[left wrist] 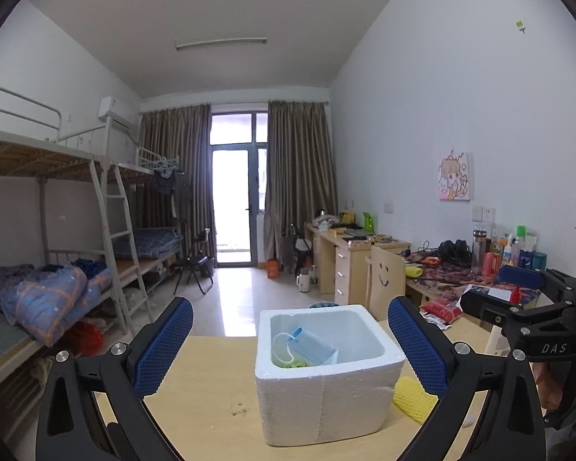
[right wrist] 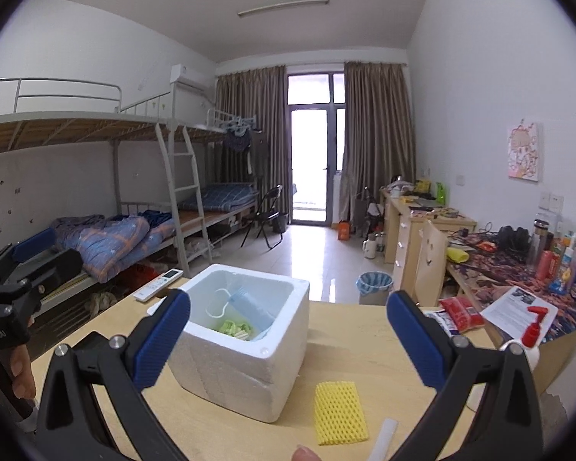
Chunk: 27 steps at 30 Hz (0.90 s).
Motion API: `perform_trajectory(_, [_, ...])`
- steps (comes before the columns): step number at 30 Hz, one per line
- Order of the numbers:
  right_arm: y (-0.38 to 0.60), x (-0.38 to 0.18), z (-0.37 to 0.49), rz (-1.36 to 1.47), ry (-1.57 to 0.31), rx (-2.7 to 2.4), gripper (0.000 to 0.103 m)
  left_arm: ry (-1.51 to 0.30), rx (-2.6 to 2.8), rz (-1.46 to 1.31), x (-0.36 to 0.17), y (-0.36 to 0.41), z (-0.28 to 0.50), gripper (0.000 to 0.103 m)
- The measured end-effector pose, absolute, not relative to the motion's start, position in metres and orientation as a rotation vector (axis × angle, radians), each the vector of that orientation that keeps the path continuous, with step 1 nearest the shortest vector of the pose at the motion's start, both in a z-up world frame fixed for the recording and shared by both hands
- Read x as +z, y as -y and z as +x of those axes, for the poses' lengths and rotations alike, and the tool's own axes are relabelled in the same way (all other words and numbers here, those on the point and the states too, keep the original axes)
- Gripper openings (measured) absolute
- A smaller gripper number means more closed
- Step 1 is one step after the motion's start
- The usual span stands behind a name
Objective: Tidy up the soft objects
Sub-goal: 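Withdraw both tools from the foam box toward the yellow mesh sleeve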
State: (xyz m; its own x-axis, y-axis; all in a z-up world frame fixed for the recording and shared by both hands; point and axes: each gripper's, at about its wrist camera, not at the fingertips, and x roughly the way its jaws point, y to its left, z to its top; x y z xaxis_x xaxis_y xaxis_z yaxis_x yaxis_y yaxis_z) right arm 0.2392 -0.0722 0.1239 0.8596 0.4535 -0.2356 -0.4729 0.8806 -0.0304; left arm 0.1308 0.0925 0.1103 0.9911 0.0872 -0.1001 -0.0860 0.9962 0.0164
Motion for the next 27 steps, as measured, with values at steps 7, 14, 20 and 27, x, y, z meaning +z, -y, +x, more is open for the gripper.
perform_trajectory(7, [0.080, 0.119, 0.229, -0.056, -0.222, 0.484, 0.103, -0.084, 0.082, 0.023, 0.106, -0.082, 0.122, 0.102])
perform_trajectory(14, [0.093, 0.099, 0.222, -0.032, -0.218, 0.452, 0.103, -0.048, 0.092, -0.020, 0.087, -0.085, 0.112, 0.102])
perform_trajectory(20, [0.102, 0.074, 0.220, -0.039, -0.227, 0.397, 0.103, -0.037, 0.129, -0.017, 0.062, -0.079, 0.108, 0.102])
perform_trajectory(27, [0.106, 0.051, 0.201, -0.095, -0.196, 0.318, 0.103, -0.094, 0.133, -0.024, 0.029, -0.078, 0.107, 0.102])
